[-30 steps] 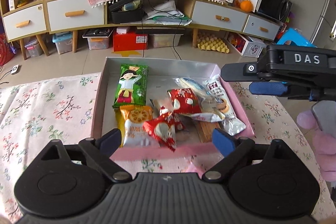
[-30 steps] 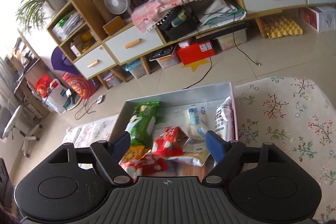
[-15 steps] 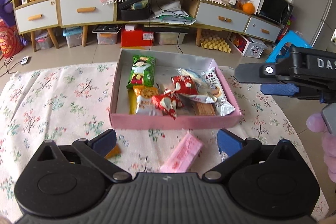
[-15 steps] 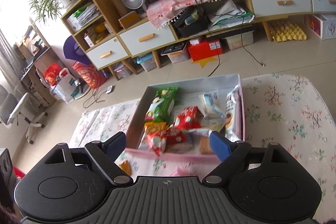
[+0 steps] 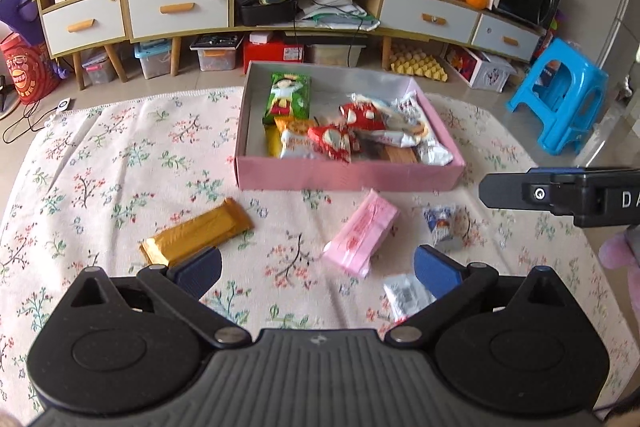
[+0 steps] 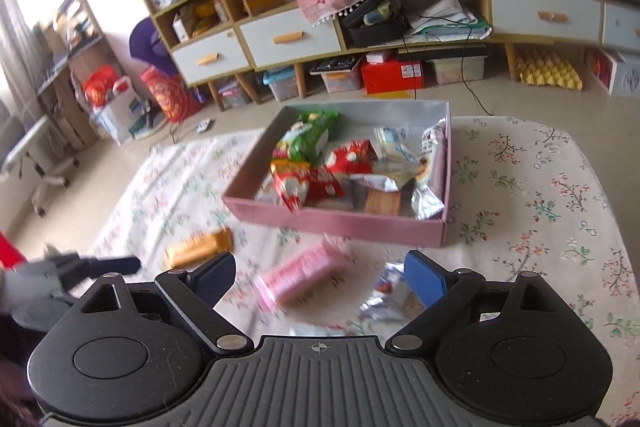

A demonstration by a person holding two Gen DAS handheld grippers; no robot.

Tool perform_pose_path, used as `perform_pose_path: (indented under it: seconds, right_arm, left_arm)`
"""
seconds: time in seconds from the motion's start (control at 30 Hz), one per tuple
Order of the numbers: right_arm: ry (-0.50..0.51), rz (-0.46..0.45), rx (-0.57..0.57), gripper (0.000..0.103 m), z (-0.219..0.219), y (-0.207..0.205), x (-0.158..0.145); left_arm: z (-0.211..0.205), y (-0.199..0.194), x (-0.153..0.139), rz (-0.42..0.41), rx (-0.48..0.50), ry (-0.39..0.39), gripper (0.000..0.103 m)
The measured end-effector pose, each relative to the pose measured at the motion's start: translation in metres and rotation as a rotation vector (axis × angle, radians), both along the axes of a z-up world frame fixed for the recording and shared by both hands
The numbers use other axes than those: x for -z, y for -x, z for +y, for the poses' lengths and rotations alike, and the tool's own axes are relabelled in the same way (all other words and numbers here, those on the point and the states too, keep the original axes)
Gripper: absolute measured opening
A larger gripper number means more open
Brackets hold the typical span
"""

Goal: Organize snacks
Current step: 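Withdraw both open grippers from the box toward the remaining snacks, then grasp red-white packet with left gripper while right gripper grasps blue-white packet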

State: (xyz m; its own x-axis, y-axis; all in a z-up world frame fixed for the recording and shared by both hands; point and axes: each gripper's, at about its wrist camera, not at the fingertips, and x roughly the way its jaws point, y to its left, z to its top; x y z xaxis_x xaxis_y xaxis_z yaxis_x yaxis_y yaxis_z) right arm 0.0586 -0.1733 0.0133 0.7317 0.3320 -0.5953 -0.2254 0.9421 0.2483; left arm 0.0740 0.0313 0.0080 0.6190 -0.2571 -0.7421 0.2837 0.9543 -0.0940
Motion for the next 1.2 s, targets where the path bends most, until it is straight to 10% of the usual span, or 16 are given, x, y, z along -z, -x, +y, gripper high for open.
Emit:
perform_pose_path:
  seconds: [1.2]
  right_arm:
    - [0.047, 0.113, 0.167, 0.097, -0.019, -0.043, 0.088]
  left_arm:
    - [-0.089, 0.017, 0.067, 0.098, 0.036, -0.064, 0.095]
